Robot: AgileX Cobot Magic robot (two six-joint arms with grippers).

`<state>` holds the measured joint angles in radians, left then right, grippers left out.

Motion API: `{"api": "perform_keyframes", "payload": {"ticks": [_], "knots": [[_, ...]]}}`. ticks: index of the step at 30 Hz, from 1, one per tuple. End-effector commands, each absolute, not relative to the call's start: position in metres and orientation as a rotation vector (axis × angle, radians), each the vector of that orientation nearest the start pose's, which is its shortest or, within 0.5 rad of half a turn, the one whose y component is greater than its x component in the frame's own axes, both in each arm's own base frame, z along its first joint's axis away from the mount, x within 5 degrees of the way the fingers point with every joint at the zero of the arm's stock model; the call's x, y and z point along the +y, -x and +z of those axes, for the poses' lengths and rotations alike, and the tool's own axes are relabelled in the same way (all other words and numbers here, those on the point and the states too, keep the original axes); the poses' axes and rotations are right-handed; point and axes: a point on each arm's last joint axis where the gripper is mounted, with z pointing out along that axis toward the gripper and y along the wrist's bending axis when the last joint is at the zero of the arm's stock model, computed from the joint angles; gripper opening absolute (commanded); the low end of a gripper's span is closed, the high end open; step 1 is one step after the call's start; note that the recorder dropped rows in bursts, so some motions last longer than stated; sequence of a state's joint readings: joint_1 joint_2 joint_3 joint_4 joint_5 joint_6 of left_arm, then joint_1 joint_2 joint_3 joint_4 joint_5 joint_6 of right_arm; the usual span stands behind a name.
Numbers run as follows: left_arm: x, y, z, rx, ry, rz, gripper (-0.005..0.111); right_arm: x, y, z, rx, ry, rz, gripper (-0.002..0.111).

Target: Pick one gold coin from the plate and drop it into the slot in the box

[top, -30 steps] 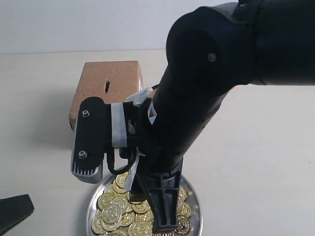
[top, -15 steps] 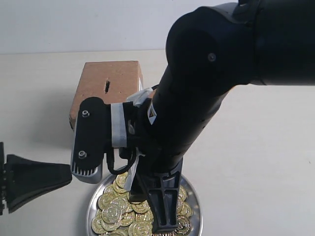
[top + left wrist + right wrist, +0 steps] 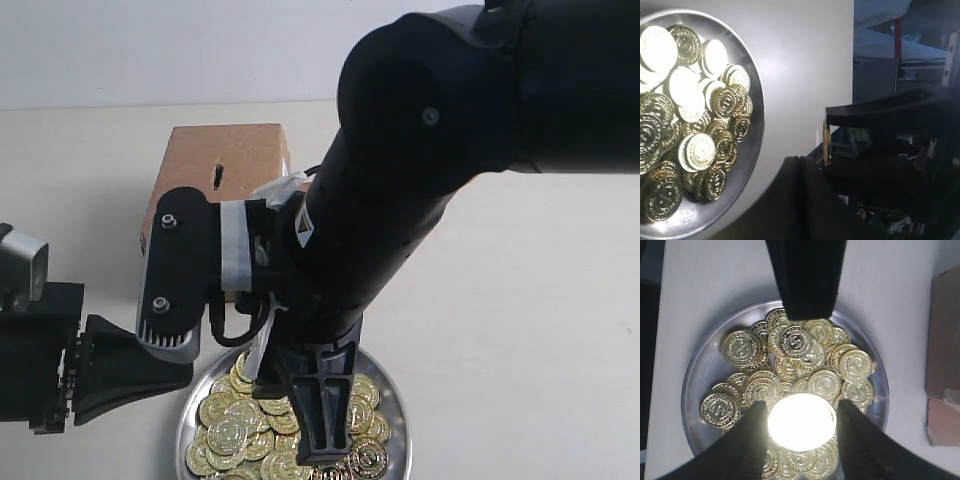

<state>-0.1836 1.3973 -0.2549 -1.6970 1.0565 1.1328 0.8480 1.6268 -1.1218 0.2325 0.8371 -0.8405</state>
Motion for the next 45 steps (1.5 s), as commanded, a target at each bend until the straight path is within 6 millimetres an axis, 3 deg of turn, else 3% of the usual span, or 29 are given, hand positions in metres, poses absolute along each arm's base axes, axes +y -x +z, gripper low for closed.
{"api": "perform_keyframes", "payload": {"ticks": [1, 5, 7, 17, 24, 41, 45], "knots": [[-0.111, -0.149, 0.162, 2.466, 0.098, -1.731, 0.018, 0.252, -0.201, 0.241, 1.975, 1.955, 0.28, 0.027], [-0.114, -0.159, 0.166, 2.429, 0.074, -1.784, 0.048, 0.252, -0.201, 0.241, 1.975, 1.955, 0.28, 0.027], [-0.116, -0.164, 0.168, 2.408, 0.08, -1.813, 0.054, 0.253, -0.202, 0.242, 1.97, 1.949, 0.279, 0.027], [-0.118, -0.166, 0.166, 2.413, 0.07, -1.826, 0.054, 0.256, -0.205, 0.243, 1.939, 1.904, 0.272, 0.027], [-0.132, -0.161, 0.167, 2.433, -0.069, -1.81, 0.054, 0.256, -0.205, 0.243, 1.939, 1.904, 0.272, 0.027], [-0.133, -0.172, 0.17, 2.429, -0.065, -1.755, 0.054, 0.259, -0.206, 0.245, 1.94, 1.85, 0.314, 0.027], [-0.133, -0.172, 0.17, 2.428, -0.069, -1.751, 0.037, 0.259, -0.206, 0.245, 1.94, 1.847, 0.315, 0.027]]}}
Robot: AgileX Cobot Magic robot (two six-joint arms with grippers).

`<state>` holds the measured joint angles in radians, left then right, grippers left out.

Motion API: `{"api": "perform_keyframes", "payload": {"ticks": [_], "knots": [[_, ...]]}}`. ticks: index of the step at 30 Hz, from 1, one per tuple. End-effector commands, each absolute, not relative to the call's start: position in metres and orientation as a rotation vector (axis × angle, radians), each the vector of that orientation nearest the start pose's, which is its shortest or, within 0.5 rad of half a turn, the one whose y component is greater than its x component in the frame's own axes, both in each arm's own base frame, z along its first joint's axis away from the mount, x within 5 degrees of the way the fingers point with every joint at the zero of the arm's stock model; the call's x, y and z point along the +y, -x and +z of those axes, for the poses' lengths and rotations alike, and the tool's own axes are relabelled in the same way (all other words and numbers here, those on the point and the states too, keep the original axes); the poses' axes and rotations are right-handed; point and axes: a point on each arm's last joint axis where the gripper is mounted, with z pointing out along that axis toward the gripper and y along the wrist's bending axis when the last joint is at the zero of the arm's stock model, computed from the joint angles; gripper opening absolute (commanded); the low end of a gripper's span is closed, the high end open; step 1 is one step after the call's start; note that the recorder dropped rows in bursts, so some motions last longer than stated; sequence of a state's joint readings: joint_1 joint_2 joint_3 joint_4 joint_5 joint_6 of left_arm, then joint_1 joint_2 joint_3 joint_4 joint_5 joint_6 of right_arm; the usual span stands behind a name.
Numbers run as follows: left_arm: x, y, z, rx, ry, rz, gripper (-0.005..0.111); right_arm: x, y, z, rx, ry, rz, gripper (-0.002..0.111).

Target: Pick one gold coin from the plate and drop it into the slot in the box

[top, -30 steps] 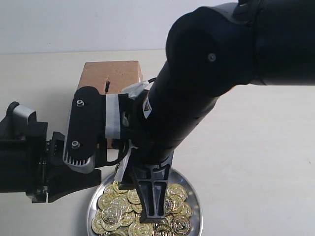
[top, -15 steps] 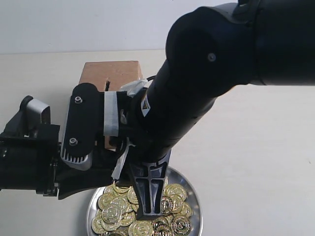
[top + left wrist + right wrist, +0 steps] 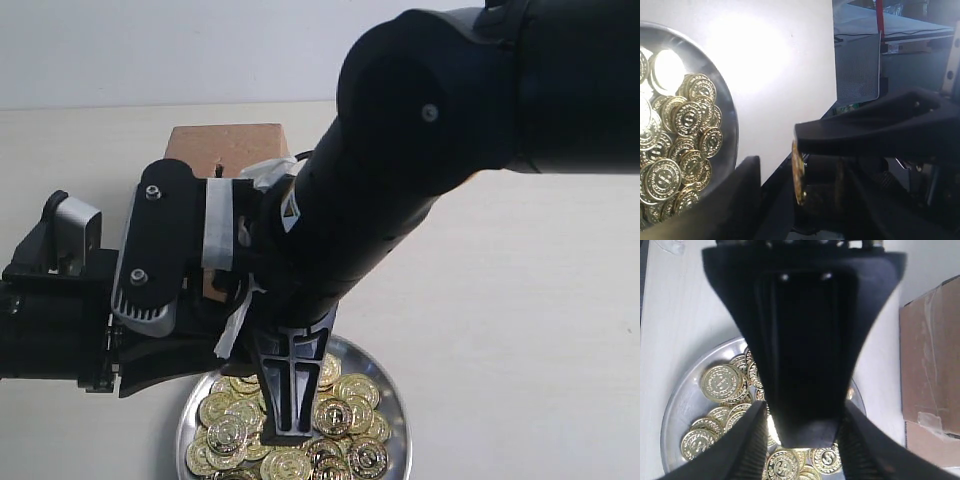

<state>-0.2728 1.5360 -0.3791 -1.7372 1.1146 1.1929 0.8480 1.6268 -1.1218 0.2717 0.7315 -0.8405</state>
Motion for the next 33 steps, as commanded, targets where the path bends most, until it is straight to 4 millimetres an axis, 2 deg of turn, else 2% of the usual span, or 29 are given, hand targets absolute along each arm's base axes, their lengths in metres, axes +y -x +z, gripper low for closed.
{"api": "perform_keyframes", "payload": {"ticks": [1, 4, 20, 22, 26, 33], "knots": [[-0.1331, -0.1718, 0.1701, 2.429, -0.068, -1.749, 0.033, 0.2595, -0.2061, 0.2453, 1.94, 1.847, 0.315, 0.027], [-0.1329, -0.1721, 0.1696, 2.433, -0.065, -1.74, 0.03, 0.2596, -0.206, 0.2454, 1.941, 1.845, 0.318, 0.027], [-0.134, -0.1771, 0.1727, 2.417, -0.079, -1.729, 0.029, 0.2615, -0.2062, 0.2464, 1.942, 1.815, 0.343, 0.027], [-0.1344, -0.1773, 0.1737, 2.411, -0.084, -1.739, 0.025, 0.2616, -0.2064, 0.2465, 1.939, 1.815, 0.342, 0.027], [-0.1345, -0.1771, 0.174, 2.409, -0.086, -1.744, 0.002, 0.2628, -0.2081, 0.2475, 1.927, 1.792, 0.339, 0.027], [-0.1346, -0.177, 0.1743, 2.406, -0.09, -1.748, 0.0, 0.2642, -0.2095, 0.2486, 1.917, 1.768, 0.341, 0.029]]}}
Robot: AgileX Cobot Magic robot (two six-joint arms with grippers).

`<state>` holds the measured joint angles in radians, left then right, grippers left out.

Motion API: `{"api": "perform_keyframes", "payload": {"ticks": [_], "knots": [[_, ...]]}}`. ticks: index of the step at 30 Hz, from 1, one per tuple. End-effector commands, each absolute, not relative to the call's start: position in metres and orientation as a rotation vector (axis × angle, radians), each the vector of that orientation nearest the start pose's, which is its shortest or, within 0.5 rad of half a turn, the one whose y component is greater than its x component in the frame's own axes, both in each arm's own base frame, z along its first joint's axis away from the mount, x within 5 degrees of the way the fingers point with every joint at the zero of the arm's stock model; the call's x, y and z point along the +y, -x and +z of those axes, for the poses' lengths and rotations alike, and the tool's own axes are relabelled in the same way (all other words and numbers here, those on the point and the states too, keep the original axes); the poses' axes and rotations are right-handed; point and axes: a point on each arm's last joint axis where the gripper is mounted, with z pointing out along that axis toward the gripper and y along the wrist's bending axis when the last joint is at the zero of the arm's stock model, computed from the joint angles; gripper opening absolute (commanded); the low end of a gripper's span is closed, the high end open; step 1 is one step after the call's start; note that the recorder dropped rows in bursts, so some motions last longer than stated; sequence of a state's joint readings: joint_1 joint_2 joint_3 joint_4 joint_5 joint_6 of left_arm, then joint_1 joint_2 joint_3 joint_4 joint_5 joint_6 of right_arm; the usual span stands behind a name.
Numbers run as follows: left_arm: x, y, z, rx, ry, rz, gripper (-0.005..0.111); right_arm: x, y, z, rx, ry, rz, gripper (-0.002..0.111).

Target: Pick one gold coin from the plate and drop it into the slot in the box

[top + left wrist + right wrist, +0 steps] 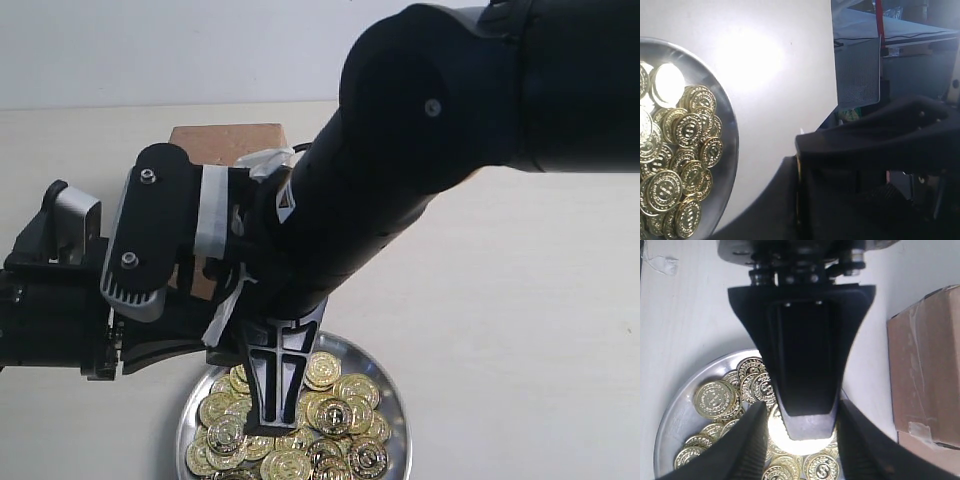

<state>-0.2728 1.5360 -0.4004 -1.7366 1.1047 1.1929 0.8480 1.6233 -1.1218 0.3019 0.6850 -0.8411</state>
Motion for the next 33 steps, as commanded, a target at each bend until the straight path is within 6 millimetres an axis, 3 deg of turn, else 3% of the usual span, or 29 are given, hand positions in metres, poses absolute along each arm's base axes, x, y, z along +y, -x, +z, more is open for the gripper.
{"api": "perform_keyframes", "payload": {"ticks": [1, 7, 12, 17, 19, 22, 27, 33], "knots": [[-0.135, -0.177, 0.174, 2.406, -0.09, -1.748, 0.0, 0.264, -0.209, 0.249, 1.917, 1.768, 0.341, 0.032], [-0.135, -0.177, 0.174, 2.406, -0.09, -1.748, 0.0, 0.264, -0.21, 0.249, 1.92, 1.766, 0.339, 0.067], [-0.134, -0.177, 0.174, 2.403, -0.095, -1.74, 0.0, 0.258, -0.212, 0.25, 1.967, 1.745, 0.261, 0.068], [-0.131, -0.18, 0.172, 2.428, -0.094, -1.632, 0.0, 0.244, -0.21, 0.264, 1.974, 1.739, 0.148, 0.067], [-0.13, -0.18, 0.171, 2.442, -0.094, -1.576, 0.0, 0.239, -0.207, 0.272, 1.974, 1.735, 0.133, 0.064], [-0.128, -0.183, 0.177, 2.426, -0.093, -1.526, 0.0, 0.231, -0.199, 0.282, 2.026, 1.708, 0.149, 0.047], [-0.124, -0.198, 0.207, 2.359, -0.121, -1.339, 0.0, 0.22, -0.188, 0.29, 2.219, 1.58, 0.202, 0.0], [-0.112, -0.229, 0.24, 2.279, -0.043, -0.981, 0.0, 0.22, -0.182, 0.292, 2.293, 1.52, 0.282, 0.0]]}}
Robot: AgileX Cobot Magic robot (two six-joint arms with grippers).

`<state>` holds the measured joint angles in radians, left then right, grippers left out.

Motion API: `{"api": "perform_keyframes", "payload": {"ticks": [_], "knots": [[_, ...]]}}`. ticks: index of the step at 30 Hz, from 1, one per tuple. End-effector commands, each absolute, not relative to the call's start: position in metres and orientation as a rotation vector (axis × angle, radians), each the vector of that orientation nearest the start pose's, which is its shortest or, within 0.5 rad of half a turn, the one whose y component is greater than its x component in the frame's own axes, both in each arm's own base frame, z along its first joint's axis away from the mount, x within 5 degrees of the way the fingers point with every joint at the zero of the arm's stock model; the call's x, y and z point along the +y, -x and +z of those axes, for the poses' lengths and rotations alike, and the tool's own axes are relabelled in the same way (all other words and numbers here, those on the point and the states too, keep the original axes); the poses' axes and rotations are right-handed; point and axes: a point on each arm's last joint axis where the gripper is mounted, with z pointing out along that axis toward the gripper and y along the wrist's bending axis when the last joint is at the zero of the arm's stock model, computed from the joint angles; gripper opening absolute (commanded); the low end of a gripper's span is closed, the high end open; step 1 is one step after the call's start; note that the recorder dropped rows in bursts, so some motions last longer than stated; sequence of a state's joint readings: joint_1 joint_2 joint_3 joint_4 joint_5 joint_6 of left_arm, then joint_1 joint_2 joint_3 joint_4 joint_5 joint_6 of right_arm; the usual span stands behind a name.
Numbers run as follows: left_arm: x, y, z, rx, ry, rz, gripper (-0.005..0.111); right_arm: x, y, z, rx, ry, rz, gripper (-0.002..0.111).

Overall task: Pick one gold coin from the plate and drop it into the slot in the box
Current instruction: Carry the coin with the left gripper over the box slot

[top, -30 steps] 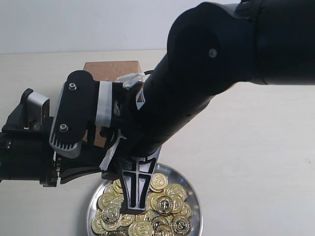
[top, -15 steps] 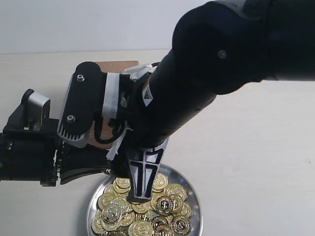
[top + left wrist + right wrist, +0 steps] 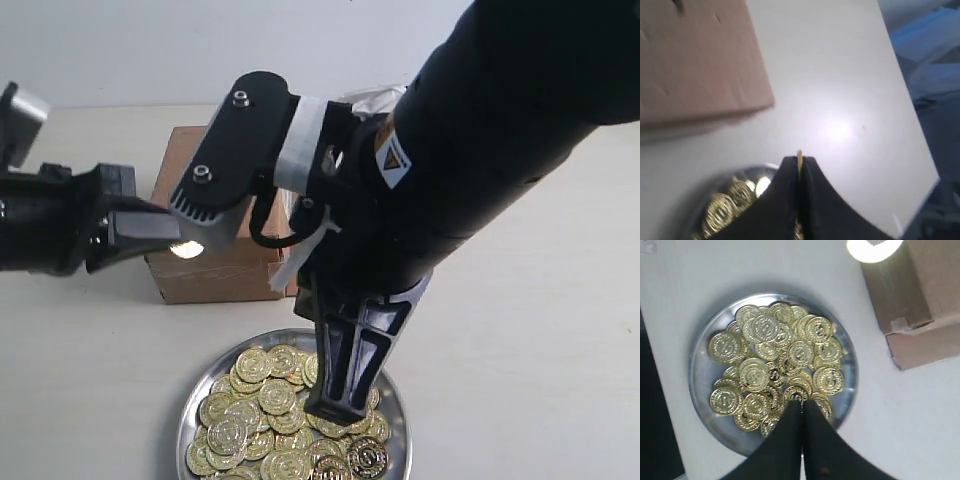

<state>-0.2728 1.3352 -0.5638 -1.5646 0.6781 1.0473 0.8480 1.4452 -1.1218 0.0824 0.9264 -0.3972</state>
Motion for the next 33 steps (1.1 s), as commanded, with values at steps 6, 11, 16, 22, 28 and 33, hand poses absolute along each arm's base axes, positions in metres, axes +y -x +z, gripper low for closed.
{"api": "perform_keyframes", "payload": {"ticks": [6, 11, 16, 22, 28, 33], "knots": [[-0.126, -0.249, 0.257, 2.209, -0.097, -0.802, 0.0, 0.224, -0.181, 0.294, 2.291, 1.476, 0.356, 0.0], [-0.15, -0.256, 0.256, 2.167, -0.119, -0.641, 0.0, 0.225, -0.181, 0.294, 2.287, 1.473, 0.356, 0.0], [-0.162, -0.27, 0.245, 2.127, 0.072, -0.409, 0.0, 0.225, -0.182, 0.294, 2.285, 1.472, 0.357, 0.0], [-0.207, -0.285, 0.237, 2.11, 0.047, -0.263, 0.0, 0.225, -0.182, 0.294, 2.278, 1.464, 0.362, 0.0], [-0.229, -0.302, 0.224, 2.137, 0.001, -0.082, 0.0, 0.225, -0.182, 0.294, 2.28, 1.465, 0.364, 0.0], [-0.23, -0.305, 0.21, 2.16, -0.002, -0.042, 0.0, 0.225, -0.182, 0.294, 2.282, 1.465, 0.363, 0.0]]}}
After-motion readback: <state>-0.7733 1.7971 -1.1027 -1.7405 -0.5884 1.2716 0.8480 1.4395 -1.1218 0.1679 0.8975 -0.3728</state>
